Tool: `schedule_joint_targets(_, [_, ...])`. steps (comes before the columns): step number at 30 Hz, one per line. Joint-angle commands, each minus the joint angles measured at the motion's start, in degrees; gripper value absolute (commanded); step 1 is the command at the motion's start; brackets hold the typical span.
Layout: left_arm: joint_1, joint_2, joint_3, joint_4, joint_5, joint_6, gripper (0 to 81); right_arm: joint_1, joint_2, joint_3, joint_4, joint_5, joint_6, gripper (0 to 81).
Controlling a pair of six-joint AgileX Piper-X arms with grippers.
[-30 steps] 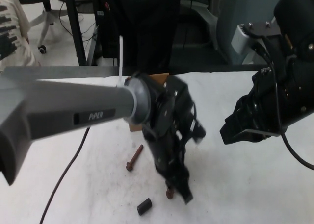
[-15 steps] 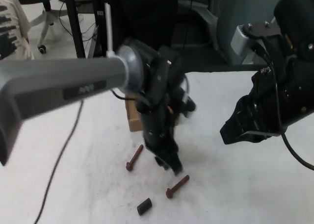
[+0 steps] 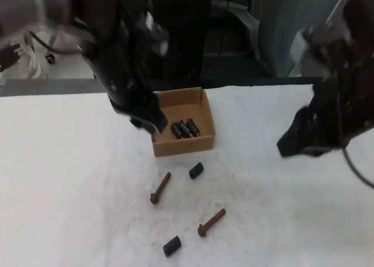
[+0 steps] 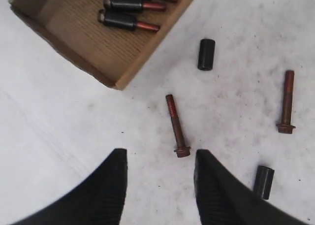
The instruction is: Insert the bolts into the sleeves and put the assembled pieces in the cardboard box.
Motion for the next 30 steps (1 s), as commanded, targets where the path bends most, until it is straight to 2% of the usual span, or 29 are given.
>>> schedule_joint_targets(1, [0.8,-2.8,0.5,0.2,0.0,-0.7,40.2,0.5,4.2,1.4,-0.7,-2.8,-1.6,17.4])
schedule_joint_targets(6, [1.9,-6.0,6.4,0.9,-3.8,0.1,37.4,3.1,10.9,1.6,-4.0,-6.6,-2.9,17.4])
schedule_joint_targets(14, [3.0,-12.5,18.5,0.7,-3.9,1.1,37.4,10.7,16.2,1.5,-9.9,-7.7,-9.0,17.8])
schedule_joint_targets(16, [3.3,-14.0,19.8,0.6,-3.9,1.1,37.4,13.0,17.0,1.5,-10.9,-7.7,-10.4,19.9])
schedule_joint_targets(20, [3.7,-17.0,21.2,-0.5,-3.9,1.1,37.4,16.9,18.4,1.5,-10.9,-7.7,-16.9,31.4])
schedule_joint_targets(25, [4.2,-19.9,21.8,-1.6,-3.9,1.1,37.4,19.9,20.6,1.5,-10.5,-4.6,-24.4,33.5])
schedule_joint_targets(30, [4.3,-21.4,21.8,-1.5,-3.9,1.1,37.4,20.2,21.1,1.3,-9.8,0.1,-31.6,33.5])
